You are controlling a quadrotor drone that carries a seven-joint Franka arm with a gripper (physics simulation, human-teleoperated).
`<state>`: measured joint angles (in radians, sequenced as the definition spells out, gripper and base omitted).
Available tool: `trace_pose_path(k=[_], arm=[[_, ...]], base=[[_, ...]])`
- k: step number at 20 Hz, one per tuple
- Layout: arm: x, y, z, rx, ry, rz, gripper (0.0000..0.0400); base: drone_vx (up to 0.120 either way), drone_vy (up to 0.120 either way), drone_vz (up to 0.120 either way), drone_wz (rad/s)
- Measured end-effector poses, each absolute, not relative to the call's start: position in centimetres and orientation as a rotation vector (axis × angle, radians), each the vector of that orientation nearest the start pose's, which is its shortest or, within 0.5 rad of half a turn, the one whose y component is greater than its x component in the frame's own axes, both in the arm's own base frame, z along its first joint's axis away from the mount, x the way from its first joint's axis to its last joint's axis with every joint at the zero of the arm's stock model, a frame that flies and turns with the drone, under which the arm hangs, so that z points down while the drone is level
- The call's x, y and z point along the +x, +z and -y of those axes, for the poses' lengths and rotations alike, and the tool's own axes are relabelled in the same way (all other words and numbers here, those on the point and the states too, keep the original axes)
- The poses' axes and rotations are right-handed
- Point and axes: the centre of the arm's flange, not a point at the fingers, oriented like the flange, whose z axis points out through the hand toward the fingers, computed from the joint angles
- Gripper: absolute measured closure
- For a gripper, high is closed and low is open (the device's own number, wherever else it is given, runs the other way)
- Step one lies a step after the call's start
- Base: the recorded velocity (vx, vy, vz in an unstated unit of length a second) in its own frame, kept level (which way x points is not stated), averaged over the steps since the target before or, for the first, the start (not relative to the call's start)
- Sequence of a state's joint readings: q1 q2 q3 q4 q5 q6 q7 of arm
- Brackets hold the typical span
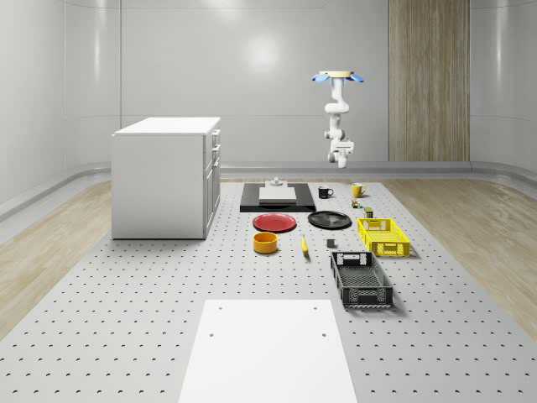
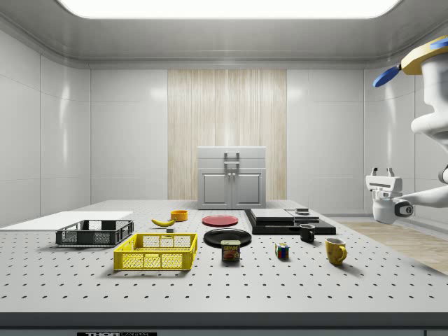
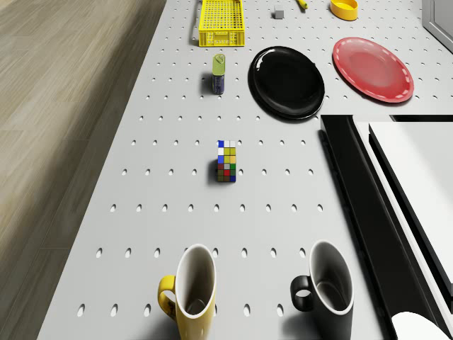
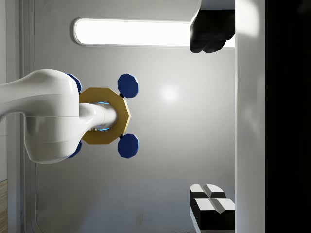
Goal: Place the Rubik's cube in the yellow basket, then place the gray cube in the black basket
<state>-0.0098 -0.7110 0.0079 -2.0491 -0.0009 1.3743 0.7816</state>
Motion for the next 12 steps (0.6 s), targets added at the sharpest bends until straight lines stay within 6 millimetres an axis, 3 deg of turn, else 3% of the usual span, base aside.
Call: trace_pose_path(k=[12], arm=[[30.18, 69.12, -0.47, -2.925, -0.095, -1.212, 0.0]], base=[[0.0, 0.12, 0.0, 0.0]])
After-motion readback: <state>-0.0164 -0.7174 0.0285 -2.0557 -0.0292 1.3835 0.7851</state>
